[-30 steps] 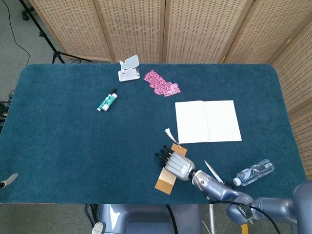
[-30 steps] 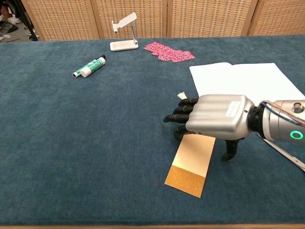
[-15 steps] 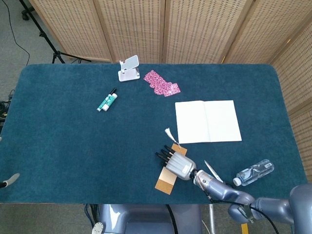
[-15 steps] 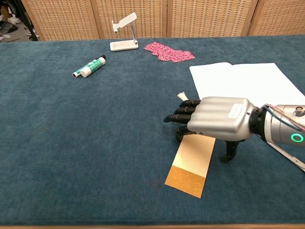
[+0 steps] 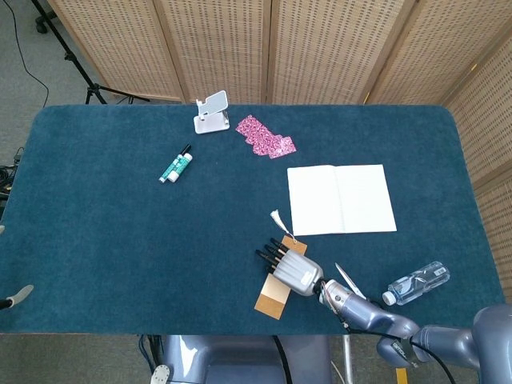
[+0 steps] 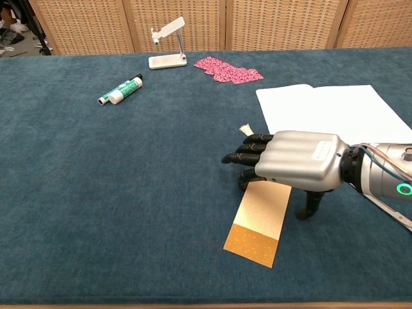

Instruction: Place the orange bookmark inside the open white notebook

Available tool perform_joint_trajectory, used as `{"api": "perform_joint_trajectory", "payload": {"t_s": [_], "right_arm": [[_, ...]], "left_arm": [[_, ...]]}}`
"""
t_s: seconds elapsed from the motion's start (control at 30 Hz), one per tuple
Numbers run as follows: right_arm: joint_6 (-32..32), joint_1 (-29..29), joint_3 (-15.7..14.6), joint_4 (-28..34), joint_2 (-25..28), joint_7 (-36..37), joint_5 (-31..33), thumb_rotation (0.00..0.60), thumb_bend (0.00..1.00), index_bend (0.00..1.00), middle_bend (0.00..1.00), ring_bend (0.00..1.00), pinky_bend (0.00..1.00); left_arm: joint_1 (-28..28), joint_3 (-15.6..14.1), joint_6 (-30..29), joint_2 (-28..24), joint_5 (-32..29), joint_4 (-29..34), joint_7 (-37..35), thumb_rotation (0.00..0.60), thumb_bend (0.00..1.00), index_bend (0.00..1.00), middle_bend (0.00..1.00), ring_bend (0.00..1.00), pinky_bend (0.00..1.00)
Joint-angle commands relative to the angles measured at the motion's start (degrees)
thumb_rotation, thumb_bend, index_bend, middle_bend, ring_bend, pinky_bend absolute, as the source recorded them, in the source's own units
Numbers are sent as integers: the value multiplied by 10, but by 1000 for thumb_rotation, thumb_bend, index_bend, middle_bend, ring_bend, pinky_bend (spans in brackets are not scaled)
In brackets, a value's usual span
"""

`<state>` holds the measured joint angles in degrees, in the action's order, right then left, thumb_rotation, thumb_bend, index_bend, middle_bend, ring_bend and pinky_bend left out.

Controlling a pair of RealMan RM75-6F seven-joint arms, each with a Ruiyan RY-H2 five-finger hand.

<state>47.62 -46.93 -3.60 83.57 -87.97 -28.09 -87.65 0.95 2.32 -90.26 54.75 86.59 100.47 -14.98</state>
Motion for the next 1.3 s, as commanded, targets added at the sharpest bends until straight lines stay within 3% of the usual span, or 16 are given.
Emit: {"api": "perform_joint_trajectory", "payload": {"t_s": [0.03, 0.3, 0.8, 1.3], "right_arm": [[1, 0, 1, 0, 0, -1, -3, 600, 320, 525, 0, 0, 0], [-5, -4, 7, 12, 3, -17, -2, 600, 452, 526, 0, 0, 0], [2, -7, 25, 52, 25, -48, 3, 600, 471, 526, 0, 0, 0], [10, -53, 104, 92, 118, -132, -1, 600, 489, 526, 0, 0, 0]], "left_arm": [[0, 0, -1, 0, 0, 0, -1, 600, 0, 0, 0, 0, 0], [1, 0, -1, -1, 1, -1, -3, 600, 0, 0, 0, 0, 0], [0, -1, -1, -2, 1, -2, -6, 600, 0, 0, 0, 0, 0], [0, -1, 1, 1, 0, -1, 0, 600, 0, 0, 0, 0, 0]]}}
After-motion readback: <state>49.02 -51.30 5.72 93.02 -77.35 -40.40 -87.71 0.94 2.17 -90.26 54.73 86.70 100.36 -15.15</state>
